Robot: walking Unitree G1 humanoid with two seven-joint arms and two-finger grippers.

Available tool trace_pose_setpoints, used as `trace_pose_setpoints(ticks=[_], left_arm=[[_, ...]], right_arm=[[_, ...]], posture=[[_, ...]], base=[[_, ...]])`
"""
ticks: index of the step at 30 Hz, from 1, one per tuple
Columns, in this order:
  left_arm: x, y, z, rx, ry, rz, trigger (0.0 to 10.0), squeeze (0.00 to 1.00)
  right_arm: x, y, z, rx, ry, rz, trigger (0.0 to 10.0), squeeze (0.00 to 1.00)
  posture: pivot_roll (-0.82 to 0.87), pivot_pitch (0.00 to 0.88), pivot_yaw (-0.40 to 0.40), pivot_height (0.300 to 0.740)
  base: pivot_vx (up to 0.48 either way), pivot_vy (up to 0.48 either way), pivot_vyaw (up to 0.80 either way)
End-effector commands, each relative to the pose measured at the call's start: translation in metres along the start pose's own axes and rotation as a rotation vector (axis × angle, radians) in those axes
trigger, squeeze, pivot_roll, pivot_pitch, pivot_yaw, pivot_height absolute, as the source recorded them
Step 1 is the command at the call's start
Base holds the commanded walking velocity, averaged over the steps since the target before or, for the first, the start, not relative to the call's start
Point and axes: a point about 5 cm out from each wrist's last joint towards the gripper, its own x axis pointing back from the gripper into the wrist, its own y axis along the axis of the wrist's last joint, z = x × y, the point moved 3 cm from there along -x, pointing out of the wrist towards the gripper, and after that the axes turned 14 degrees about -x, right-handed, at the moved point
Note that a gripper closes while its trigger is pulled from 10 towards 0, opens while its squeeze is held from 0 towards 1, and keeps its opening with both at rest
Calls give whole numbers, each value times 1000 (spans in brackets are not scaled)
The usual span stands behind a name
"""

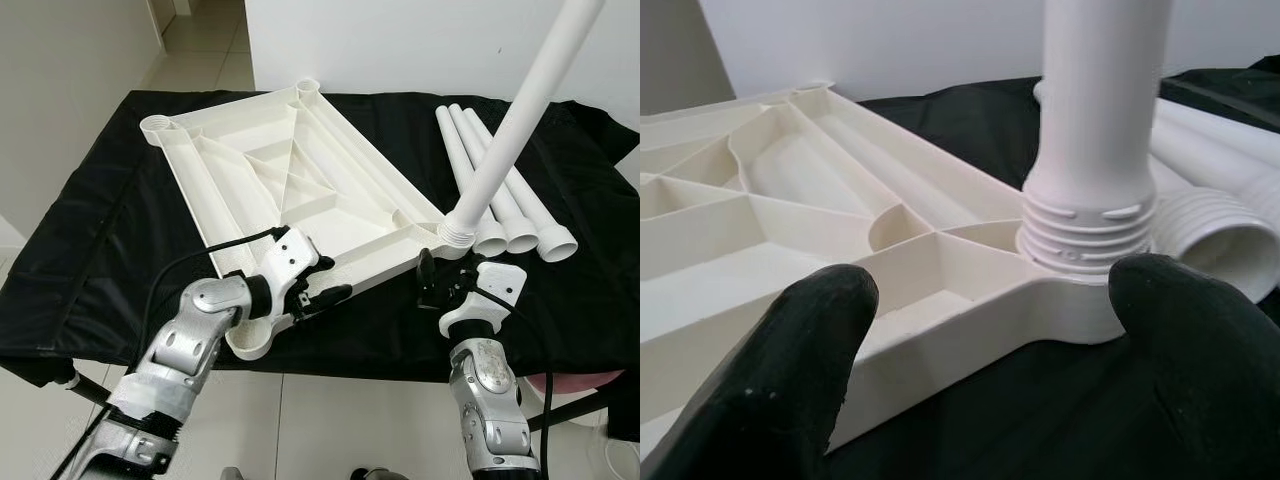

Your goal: Building children table

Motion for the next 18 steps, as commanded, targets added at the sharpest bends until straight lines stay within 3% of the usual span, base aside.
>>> trace_pose_setpoints(ticks=[1,6,8,9,11,13,18], left_arm=[[17,1,2,-60,-75,-4,10000,0],[36,-5,14,-95,-92,59,10000,0],[54,-12,27,-123,-96,129,10000,0],[54,-12,27,-123,-96,129,10000,0],[68,-22,38,-157,-95,224,10000,0],[68,-22,38,-157,-95,224,10000,0],[89,-39,55,-228,-79,380,10000,0]], right_arm=[[3,-5,3,17,24,26,10000,0],[5,-7,3,15,36,38,10000,0],[6,-9,2,20,44,48,10000,0],[6,-9,2,20,44,48,10000,0],[7,-10,2,21,45,52,10000,0],[7,-10,2,21,45,52,10000,0],[10,-12,2,22,54,64,10000,0]], posture=[[-48,92,13,740],[-49,94,11,740],[-49,95,11,740],[-49,95,11,740],[-47,97,10,740],[-47,97,10,740],[-45,98,10,740]], base=[[0,0,0],[0,0,0],[0,0,0],[0,0,0],[0,0,0],[0,0,0],[0,0,0]])
